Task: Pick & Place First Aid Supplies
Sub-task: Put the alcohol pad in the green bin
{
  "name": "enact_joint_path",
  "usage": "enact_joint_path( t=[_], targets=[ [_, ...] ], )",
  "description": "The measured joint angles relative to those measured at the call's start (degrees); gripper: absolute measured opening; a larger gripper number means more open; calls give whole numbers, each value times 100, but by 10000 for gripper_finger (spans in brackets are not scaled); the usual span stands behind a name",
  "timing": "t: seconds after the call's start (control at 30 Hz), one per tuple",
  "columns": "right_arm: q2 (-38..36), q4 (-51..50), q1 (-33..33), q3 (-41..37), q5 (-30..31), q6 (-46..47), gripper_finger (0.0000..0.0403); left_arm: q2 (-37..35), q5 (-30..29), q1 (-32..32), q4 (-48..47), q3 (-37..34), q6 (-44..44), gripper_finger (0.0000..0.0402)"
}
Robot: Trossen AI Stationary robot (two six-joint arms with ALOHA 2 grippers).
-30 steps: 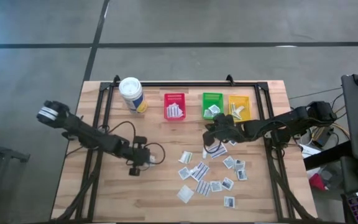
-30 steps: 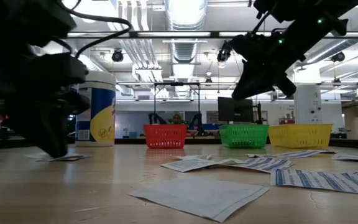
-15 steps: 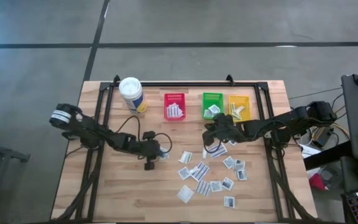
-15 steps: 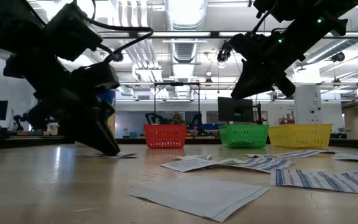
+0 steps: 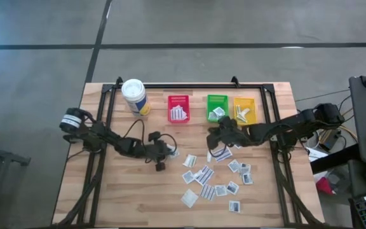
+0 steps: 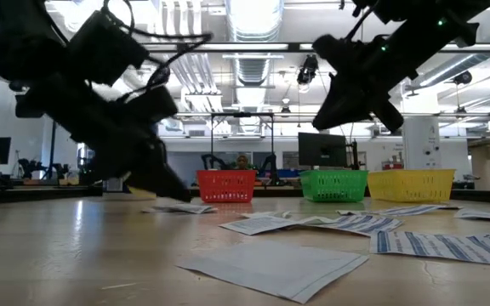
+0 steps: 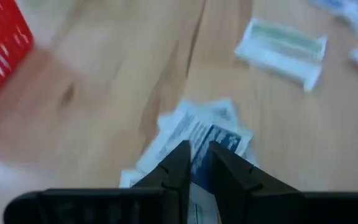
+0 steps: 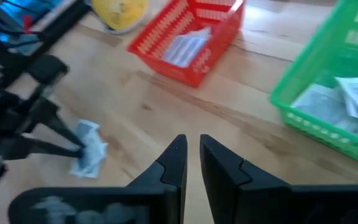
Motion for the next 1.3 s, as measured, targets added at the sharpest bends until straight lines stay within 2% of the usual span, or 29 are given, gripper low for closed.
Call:
enact_joint_path(
  t=[0.27, 0.47, 0.57, 1.13, 1.3],
  targets=[
    [-2, 792, 257, 0, -1, -525, 43, -507, -9, -4, -46, 148, 410, 64],
    [-2, 910, 340, 0, 2, -622, 43, -1040, -9, -15, -1160, 142, 247, 64],
    [-2, 940, 378, 0, 2, -611, 43, -1161, -9, -22, -1385, 88, 192, 64],
    [-2, 1252, 505, -12, 20, -771, 43, -550, 49, -109, -983, -69, -61, 64],
    [332, 1529, 507, -15, 24, -773, 43, -460, 42, -109, -1003, -69, -113, 64]
  ],
)
